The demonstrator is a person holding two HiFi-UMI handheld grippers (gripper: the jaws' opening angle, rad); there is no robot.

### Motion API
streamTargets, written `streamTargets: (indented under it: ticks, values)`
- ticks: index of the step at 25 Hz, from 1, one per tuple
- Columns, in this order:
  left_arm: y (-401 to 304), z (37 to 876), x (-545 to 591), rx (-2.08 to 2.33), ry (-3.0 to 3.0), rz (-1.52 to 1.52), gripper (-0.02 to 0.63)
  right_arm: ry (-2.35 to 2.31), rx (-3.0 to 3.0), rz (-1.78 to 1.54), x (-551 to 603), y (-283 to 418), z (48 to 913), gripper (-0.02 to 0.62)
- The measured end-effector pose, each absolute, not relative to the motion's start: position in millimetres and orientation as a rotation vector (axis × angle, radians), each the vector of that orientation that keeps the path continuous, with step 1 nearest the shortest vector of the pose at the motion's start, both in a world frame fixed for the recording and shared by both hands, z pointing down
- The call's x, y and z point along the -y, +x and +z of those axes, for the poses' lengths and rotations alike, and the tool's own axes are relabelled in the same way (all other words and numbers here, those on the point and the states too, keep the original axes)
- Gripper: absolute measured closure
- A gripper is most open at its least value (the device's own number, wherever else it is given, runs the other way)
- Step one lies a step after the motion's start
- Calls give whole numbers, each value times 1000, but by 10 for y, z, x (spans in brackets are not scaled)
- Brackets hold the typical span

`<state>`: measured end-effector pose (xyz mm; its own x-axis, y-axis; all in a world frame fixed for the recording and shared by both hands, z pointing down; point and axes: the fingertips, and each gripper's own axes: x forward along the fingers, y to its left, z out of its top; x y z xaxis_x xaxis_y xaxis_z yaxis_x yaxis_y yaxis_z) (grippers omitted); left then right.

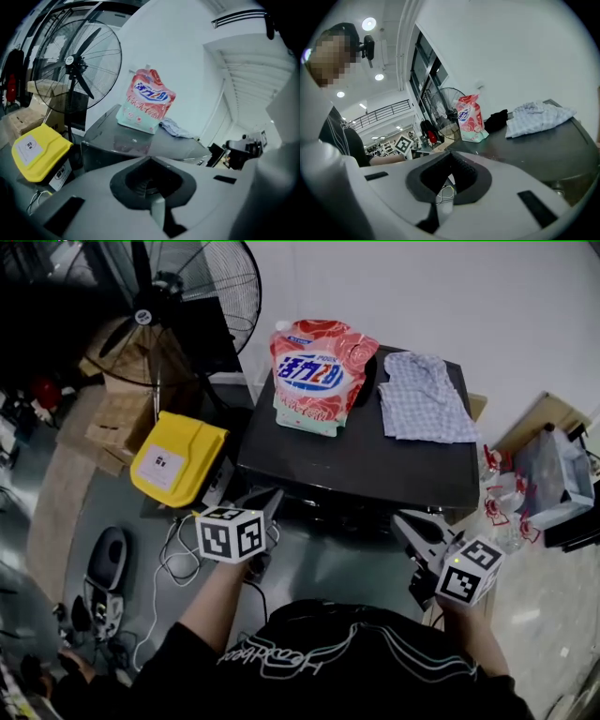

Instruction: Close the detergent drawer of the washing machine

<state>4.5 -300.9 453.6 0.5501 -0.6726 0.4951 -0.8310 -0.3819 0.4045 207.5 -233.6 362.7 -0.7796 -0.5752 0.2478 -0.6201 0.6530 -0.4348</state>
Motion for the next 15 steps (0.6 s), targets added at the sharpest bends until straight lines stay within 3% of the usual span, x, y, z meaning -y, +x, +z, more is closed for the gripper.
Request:
streamTargets:
  ticks: [7, 15]
  values:
    - [393, 3499, 2394, 980, 2424, 152, 584, 883, 2891, 619, 2155, 1506, 3188, 569]
    - [252, 2775, 1899, 891, 2487, -23, 584, 835, 3006, 592, 1836, 1102, 2692, 569]
